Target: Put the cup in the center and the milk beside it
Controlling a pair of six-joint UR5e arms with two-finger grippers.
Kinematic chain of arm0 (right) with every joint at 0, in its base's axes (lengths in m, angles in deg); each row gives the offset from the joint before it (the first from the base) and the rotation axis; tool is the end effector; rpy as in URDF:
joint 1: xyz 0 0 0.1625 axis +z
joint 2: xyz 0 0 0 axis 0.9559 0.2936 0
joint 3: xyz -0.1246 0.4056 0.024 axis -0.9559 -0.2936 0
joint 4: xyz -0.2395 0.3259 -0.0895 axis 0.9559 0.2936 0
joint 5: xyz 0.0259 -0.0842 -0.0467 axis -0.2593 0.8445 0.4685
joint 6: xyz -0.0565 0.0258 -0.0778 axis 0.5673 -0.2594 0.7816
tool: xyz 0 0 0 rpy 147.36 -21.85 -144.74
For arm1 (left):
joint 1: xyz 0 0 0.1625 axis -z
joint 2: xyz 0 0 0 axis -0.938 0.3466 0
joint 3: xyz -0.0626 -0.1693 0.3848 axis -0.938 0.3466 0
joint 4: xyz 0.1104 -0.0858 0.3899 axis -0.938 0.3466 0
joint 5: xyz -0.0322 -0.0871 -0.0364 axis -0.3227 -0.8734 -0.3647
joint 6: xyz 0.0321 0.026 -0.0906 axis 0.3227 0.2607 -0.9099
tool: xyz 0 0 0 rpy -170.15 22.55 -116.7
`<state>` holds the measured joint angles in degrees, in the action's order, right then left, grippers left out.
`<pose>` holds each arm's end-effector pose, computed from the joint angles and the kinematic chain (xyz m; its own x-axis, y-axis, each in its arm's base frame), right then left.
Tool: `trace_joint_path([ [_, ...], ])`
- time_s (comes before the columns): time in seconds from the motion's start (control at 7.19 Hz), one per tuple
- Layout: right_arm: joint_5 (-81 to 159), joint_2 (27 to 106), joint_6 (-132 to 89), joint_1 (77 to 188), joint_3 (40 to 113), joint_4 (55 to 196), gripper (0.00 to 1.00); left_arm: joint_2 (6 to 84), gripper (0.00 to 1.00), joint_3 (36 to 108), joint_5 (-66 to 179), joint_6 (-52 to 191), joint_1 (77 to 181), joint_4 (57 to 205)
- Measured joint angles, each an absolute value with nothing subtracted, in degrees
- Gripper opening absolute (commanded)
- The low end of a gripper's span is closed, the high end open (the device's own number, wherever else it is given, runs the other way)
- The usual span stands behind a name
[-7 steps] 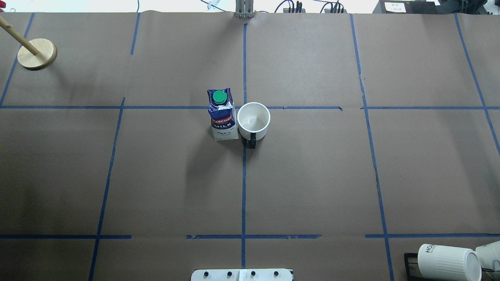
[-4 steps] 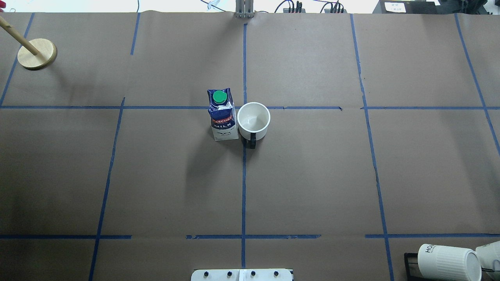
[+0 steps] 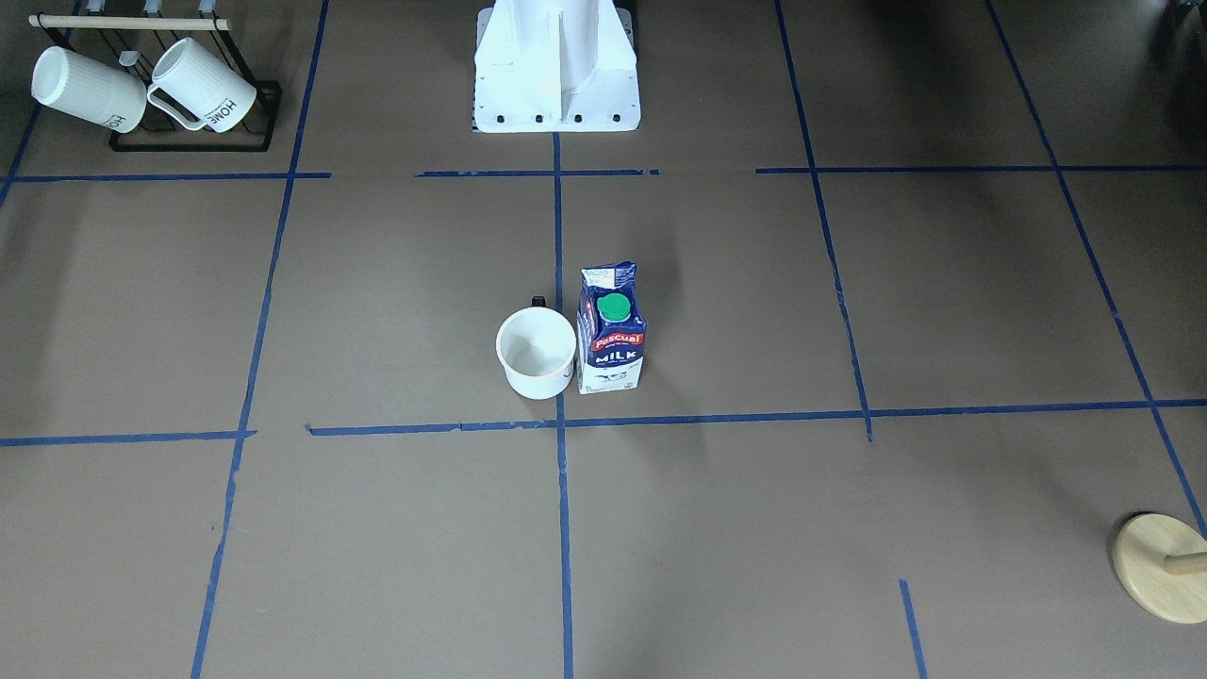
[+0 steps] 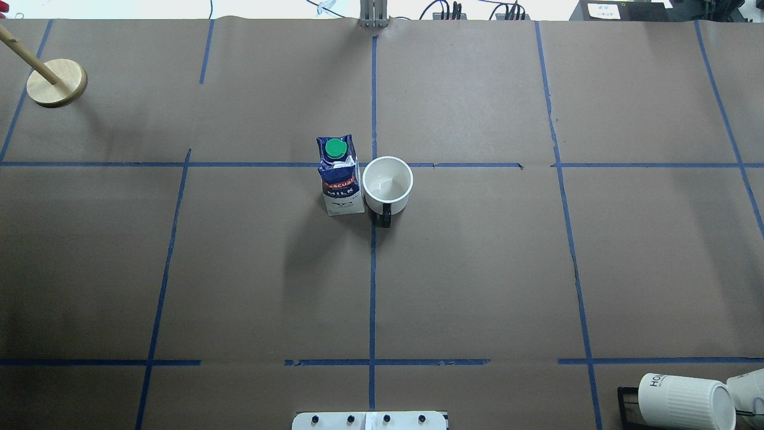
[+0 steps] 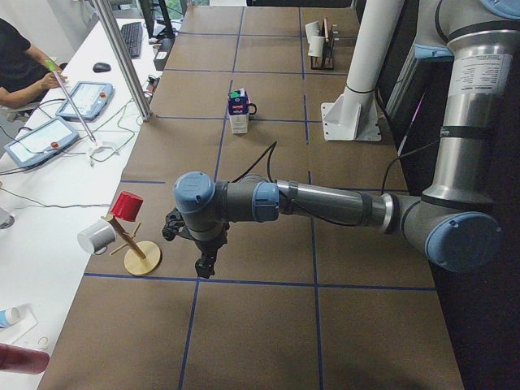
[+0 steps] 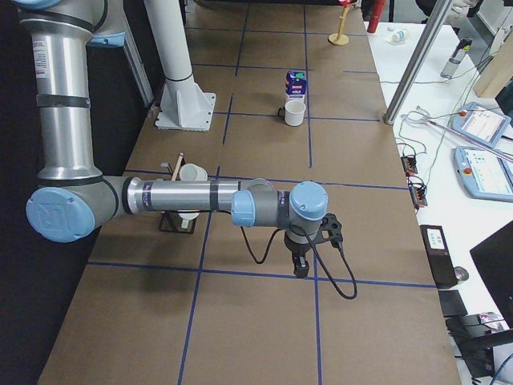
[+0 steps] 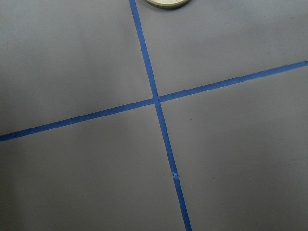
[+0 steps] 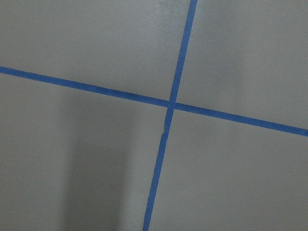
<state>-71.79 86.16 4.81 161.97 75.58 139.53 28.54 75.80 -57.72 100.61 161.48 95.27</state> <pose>0.0558 -0.4994 0.6378 0.7061 -0.1999 0.6793 0.1349 0.9797 0.1480 -0.0779 -0.5088 0.6040 0.6797 0.2449 -0.6914 -0.1716 0.9696 0.1747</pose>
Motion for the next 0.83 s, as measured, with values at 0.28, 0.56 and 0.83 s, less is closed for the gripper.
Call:
trace_joint_path([
  [0.28, -71.69, 86.12, 4.81, 161.96, 75.59, 139.51, 1.0, 28.12, 1.0, 76.12, -57.74, 100.89, 161.47, 95.28],
  [0.56, -71.52, 86.04, 4.81, 161.96, 75.59, 139.48, 1.0, 26.63, 1.0, 76.14, -58.21, 100.91, 161.4, 95.42],
  [0.83, -71.51, 86.13, 4.83, 161.96, 75.58, 139.4, 1.0, 25.66, 1.0, 76.16, -58.21, 100.76, 161.4, 96.36],
])
